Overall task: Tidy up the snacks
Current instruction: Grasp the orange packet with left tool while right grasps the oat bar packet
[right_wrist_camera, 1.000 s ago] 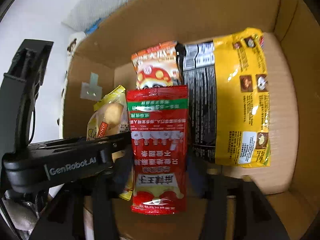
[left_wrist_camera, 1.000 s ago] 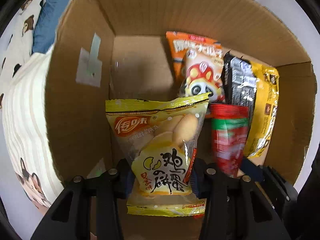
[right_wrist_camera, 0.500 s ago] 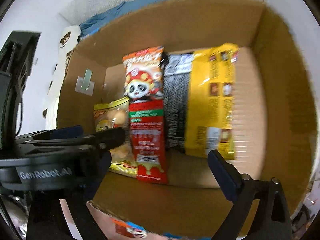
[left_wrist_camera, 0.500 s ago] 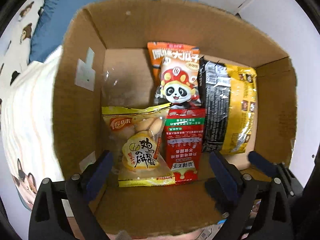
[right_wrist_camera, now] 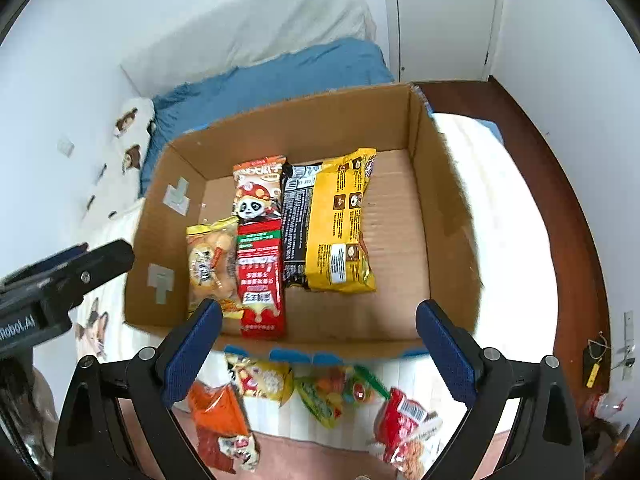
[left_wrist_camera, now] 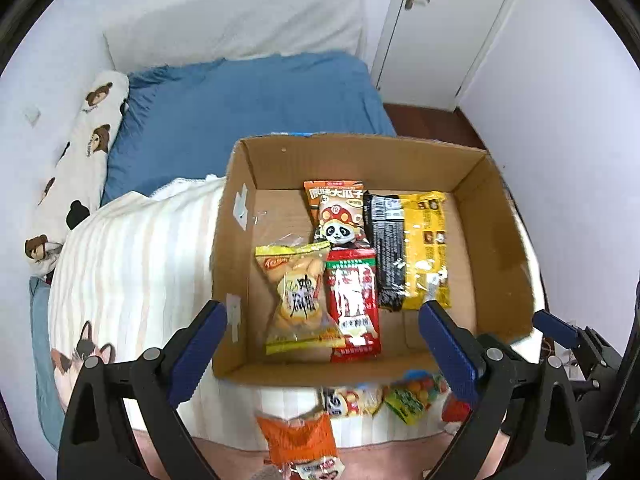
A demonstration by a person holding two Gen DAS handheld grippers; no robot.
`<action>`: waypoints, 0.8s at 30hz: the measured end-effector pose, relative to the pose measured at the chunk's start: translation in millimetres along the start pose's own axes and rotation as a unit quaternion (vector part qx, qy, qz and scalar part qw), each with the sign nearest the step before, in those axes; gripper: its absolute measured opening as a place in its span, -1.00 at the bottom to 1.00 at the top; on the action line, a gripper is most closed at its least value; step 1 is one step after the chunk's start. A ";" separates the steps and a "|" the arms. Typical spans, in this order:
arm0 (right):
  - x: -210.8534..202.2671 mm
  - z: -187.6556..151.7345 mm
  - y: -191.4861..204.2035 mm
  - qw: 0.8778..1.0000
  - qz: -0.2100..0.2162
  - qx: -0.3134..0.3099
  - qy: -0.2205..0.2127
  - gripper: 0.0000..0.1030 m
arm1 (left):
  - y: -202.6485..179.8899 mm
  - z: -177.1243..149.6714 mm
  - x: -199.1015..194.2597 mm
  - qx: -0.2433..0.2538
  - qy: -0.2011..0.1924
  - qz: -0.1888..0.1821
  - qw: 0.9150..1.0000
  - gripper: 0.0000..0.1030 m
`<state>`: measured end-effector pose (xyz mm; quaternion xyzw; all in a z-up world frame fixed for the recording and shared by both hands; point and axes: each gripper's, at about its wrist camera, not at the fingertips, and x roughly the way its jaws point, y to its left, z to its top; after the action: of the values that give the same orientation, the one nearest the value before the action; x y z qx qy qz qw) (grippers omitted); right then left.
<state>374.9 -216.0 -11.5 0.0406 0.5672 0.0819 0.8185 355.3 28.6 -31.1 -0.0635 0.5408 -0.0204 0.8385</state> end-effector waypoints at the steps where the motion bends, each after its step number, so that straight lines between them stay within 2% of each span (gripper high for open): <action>1: -9.7 -4.4 -2.1 1.000 0.004 0.003 -0.004 0.93 | -2.8 -5.3 -3.0 0.001 -0.005 -0.002 1.000 0.91; 6: -35.6 -30.4 -2.7 0.999 0.031 0.004 -0.010 0.93 | -7.5 -38.5 -30.7 0.002 -0.032 -0.009 0.999 0.91; 9: -38.4 -47.8 -9.2 0.999 0.042 0.012 0.005 0.93 | -7.9 -59.2 -41.5 0.002 -0.035 -0.013 0.999 0.91; 11: -33.4 -61.0 -16.1 0.999 0.043 0.019 0.017 0.93 | -10.2 -76.0 -42.0 0.012 -0.038 -0.004 0.999 0.91; 14: -20.4 -83.9 -31.5 0.998 0.031 0.025 0.044 0.93 | -17.8 -105.7 -22.5 0.070 -0.018 0.035 0.997 0.91; 16: -10.0 -101.0 -46.3 0.998 0.015 0.031 0.062 0.93 | -22.2 -131.3 5.6 0.129 0.018 0.070 0.989 0.91; 18: -3.2 -113.7 -57.3 0.997 -0.003 0.032 0.072 0.93 | -24.6 -151.7 34.4 0.172 0.054 0.086 0.980 0.91; 22: 14.8 -135.8 -79.1 0.993 -0.031 0.033 0.106 0.93 | -28.1 -183.7 95.3 0.258 0.129 0.125 0.949 0.91; 24: 28.1 -144.9 -83.2 0.990 -0.060 0.008 0.124 0.93 | -33.4 -189.8 116.4 0.288 0.142 0.136 0.937 0.91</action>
<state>256.4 -296.6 -101.9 0.0026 0.6663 0.0330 0.7449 232.0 -32.5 -209.3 0.2585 0.6285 -0.0696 0.7303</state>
